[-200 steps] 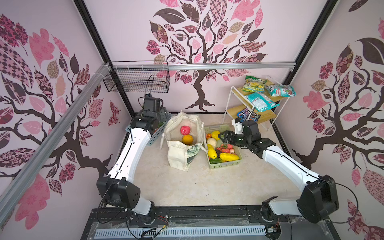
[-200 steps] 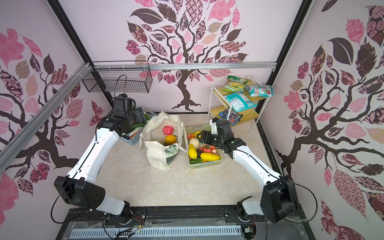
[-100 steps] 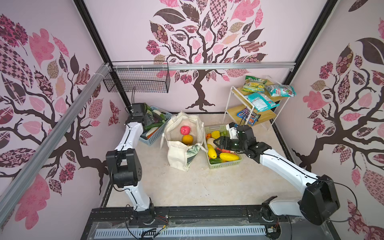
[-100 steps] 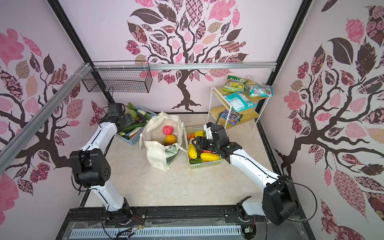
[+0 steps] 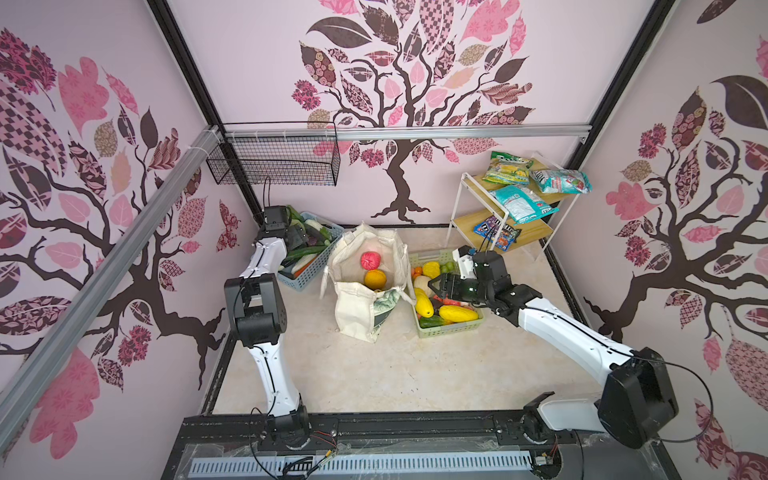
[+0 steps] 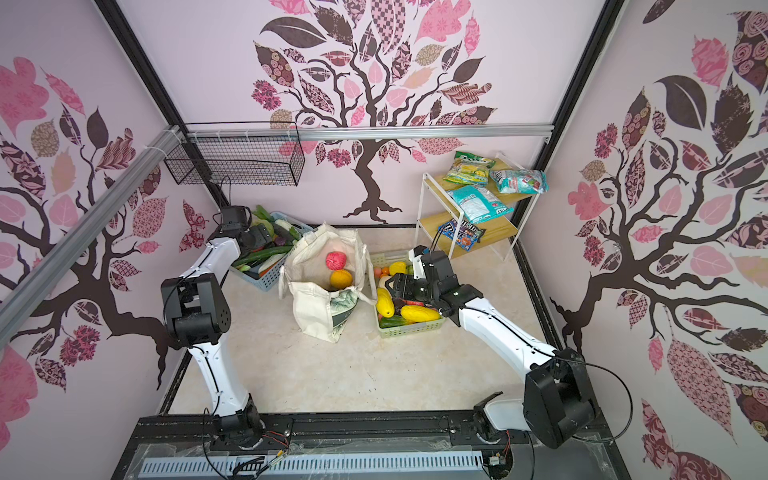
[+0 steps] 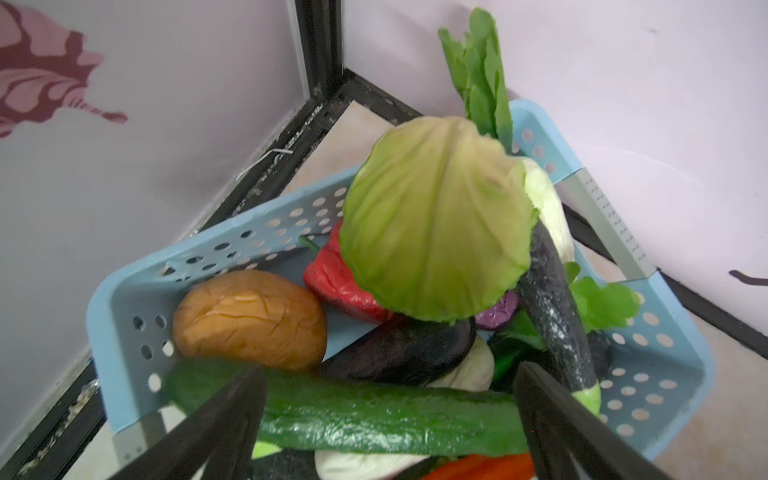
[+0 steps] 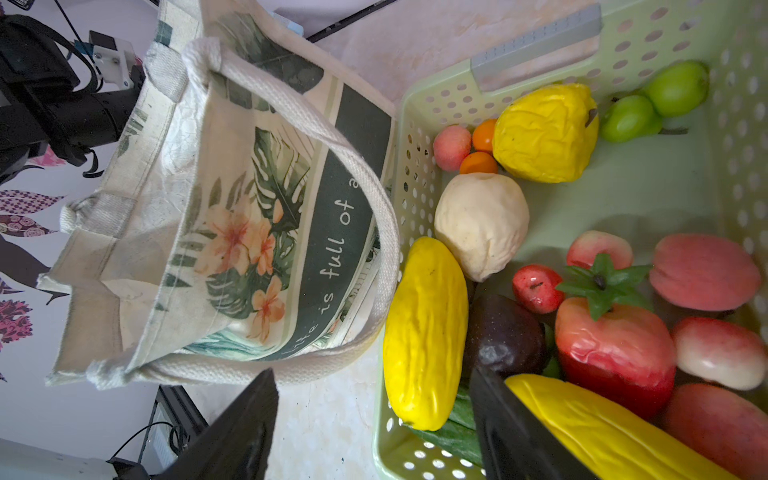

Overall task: Place the food into the grocery bag and tie it
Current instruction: 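Move the left gripper over the blue vegetable basket, then lower the left gripper and grasp the green cabbage in the blue basket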

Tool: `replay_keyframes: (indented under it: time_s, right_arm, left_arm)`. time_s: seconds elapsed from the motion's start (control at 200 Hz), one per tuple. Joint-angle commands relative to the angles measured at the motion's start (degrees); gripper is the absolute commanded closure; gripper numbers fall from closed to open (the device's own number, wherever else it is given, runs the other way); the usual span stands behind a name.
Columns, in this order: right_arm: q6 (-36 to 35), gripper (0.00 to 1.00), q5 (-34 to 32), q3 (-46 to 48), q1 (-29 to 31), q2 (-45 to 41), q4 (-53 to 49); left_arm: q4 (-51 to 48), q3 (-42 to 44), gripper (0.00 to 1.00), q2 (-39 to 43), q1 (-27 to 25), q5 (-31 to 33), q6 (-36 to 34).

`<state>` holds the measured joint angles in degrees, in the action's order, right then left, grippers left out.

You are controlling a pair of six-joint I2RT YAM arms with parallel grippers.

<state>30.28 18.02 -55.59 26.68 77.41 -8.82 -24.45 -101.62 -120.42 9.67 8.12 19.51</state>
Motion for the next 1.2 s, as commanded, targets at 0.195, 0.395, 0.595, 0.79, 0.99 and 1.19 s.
replay_keyframes:
  time_s: [0.195, 0.395, 0.595, 0.79, 0.99, 1.19]
  right_arm:
    - [-1.27, 0.25, -1.13, -3.74, 0.01, 4.37, -0.67]
    - [-1.1, 0.25, -1.36, -4.25, 0.2, 5.77, -0.74]
    - [-1.07, 0.25, -1.15, -5.15, 0.55, 6.7, -0.85]
    - [-0.95, 0.25, -1.1, -5.76, 1.08, 7.15, -0.85]
    - [-0.99, 0.25, -1.15, -6.36, 1.41, 7.06, -1.2]
    - [-1.28, 0.25, -1.05, -7.07, 1.52, 7.02, -1.6]
  left_arm:
    - [5.57, -8.04, 0.03, -6.69, 0.33, -2.21, -4.13]
    - [4.65, -13.7, 0.03, -10.82, 0.52, -1.95, -4.57]
    - [1.33, -17.41, 0.03, -14.36, 0.54, -1.15, -5.17]
    - [0.26, -17.56, 0.05, -15.6, 0.57, -1.35, -5.56]
    - [1.32, -15.12, 0.22, -14.55, 0.55, -1.2, -5.86]
    - [1.75, -13.18, 0.36, -12.83, 0.58, -1.0, -6.68]
